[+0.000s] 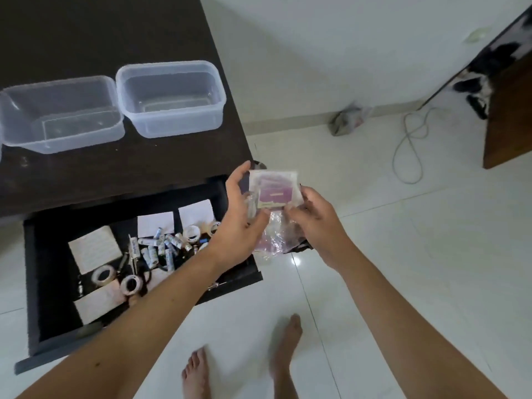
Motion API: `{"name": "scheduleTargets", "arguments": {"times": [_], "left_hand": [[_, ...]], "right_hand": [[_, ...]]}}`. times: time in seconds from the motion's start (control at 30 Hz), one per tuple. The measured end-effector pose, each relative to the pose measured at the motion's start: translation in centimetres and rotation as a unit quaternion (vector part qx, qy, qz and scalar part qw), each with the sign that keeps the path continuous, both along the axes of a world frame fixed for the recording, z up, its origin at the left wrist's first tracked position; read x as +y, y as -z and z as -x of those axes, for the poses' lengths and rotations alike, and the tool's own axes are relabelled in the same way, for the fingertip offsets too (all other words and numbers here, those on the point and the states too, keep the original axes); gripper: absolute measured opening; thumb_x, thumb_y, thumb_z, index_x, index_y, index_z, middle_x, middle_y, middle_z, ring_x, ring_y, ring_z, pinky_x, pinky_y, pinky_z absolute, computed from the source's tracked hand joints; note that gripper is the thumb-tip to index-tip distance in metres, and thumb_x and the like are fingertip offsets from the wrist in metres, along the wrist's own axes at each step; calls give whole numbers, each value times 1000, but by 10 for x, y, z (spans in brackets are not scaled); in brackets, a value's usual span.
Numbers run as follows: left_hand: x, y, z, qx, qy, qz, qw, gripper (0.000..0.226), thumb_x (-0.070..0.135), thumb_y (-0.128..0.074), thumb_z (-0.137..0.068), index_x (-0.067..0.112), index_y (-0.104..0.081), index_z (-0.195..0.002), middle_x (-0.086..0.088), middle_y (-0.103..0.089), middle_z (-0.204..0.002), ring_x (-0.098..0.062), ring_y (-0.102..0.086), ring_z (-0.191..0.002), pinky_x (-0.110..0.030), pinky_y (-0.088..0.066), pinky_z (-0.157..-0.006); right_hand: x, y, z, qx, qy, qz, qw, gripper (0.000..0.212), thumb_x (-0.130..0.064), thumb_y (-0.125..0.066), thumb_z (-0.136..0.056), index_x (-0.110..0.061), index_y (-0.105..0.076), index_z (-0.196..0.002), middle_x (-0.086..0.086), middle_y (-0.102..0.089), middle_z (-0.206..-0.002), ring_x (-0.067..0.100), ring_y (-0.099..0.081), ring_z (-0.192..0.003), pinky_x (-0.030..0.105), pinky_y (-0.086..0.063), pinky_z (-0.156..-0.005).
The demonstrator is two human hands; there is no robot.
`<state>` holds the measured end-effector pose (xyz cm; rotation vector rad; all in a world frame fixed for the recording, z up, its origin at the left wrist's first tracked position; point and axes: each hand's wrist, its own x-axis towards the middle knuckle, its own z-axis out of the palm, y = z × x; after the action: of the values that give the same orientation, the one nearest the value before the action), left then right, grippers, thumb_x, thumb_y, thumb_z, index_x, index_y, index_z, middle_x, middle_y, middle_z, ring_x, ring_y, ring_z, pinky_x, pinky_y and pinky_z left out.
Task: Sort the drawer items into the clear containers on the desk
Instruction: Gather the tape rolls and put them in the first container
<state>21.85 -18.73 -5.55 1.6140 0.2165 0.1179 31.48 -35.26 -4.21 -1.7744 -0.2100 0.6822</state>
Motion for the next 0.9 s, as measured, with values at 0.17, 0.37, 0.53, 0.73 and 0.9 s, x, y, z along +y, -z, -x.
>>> {"name": "scheduleTargets", "arguments": {"times": [0.17,0.37,0.53,0.73,0.9], "left_hand": [[-52,37,-69,85,8,13,996,44,16,-48,-111,22,-18,-143,15,-56,-117,5,-66,-87,-25,-58,-79],[-100,98,-139,191,-90,-4,978,35,21,-65,-102,22,-45,-129,10,-62,-97,-17,-65,-85,-50,-61,-81],[-110,154,-171,247,-199,38,948,40,13,-82,-89,26,-60,-120,1,-71,-106,-19,-74,-94,-44,-64,-87],[-108,212,-178,285,-275,16,918,47,14,-86,-86,24,-64,-127,6,-72,-111,-7,-71,-92,-24,-60,-78],[-111,255,-170,310,-261,-46,913,65,22,-85,-88,22,-55,-146,6,-61,-134,-12,-57,-125,-26,-48,-105]], "right_hand": [[-46,40,-55,30,94,17,995,29,-10,-76,-95,-15,-66,-122,2,-76,-103,24,-72,-100,56,-62,-91],[-83,92,-123,33,108,79,990,23,-6,-75,-95,-22,-69,-110,-12,-70,-90,15,-70,-84,49,-64,-81],[-88,153,-163,39,77,127,988,19,-25,-81,-85,-26,-74,-102,-3,-71,-95,34,-74,-95,62,-64,-77],[-79,230,-181,12,12,198,980,22,-30,-85,-87,-22,-75,-105,-3,-74,-87,27,-73,-83,44,-63,-77],[-80,276,-182,3,-46,282,958,63,-44,-85,-85,-25,-64,-141,-5,-73,-127,16,-71,-112,36,-56,-102]]}}
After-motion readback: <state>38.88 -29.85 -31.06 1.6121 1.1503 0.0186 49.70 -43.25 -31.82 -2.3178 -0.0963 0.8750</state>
